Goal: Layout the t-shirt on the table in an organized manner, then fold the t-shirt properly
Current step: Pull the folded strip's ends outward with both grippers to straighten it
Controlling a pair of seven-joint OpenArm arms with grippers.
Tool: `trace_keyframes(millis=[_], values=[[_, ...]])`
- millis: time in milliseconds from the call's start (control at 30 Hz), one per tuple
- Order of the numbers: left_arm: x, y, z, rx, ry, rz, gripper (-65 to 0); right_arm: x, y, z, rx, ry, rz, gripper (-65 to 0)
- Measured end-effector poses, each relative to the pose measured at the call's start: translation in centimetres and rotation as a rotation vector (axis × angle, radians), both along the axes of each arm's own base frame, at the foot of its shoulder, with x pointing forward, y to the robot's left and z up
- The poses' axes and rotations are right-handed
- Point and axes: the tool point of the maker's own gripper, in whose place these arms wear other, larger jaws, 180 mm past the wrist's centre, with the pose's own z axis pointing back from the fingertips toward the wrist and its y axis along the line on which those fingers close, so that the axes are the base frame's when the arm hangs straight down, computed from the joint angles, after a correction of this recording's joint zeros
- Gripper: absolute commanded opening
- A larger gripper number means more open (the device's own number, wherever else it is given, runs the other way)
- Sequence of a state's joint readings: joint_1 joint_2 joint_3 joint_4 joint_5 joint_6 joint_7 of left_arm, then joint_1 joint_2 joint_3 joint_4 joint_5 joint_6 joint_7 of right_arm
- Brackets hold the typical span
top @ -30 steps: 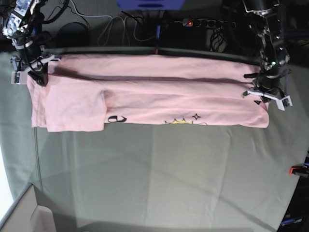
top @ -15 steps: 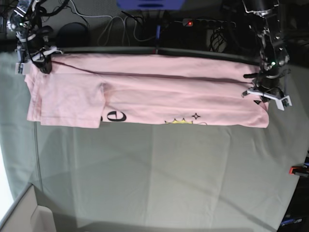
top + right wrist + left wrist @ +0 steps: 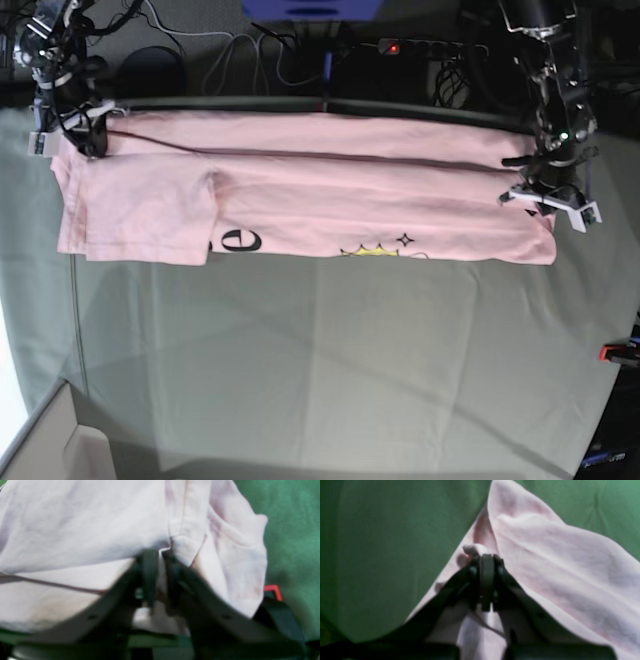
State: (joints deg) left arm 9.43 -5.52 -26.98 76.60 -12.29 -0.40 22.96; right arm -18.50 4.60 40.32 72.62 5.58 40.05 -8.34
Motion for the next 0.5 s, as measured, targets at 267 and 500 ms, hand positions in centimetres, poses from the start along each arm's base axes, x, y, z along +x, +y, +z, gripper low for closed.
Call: trace_keyframes(millis=[267, 500], values=[[-0.3, -0.9, -0.5, -0.027, 0.002, 0.011, -52.4, 1.0, -3.7, 5.1, -0.118, -0.114, -0.057, -34.4], [-0.4, -0.9, -0.6, -0.025, 0.006, 0.011, -52.4, 7.4, -1.1, 6.7, -0.123, -0.159, 0.058, -32.3]])
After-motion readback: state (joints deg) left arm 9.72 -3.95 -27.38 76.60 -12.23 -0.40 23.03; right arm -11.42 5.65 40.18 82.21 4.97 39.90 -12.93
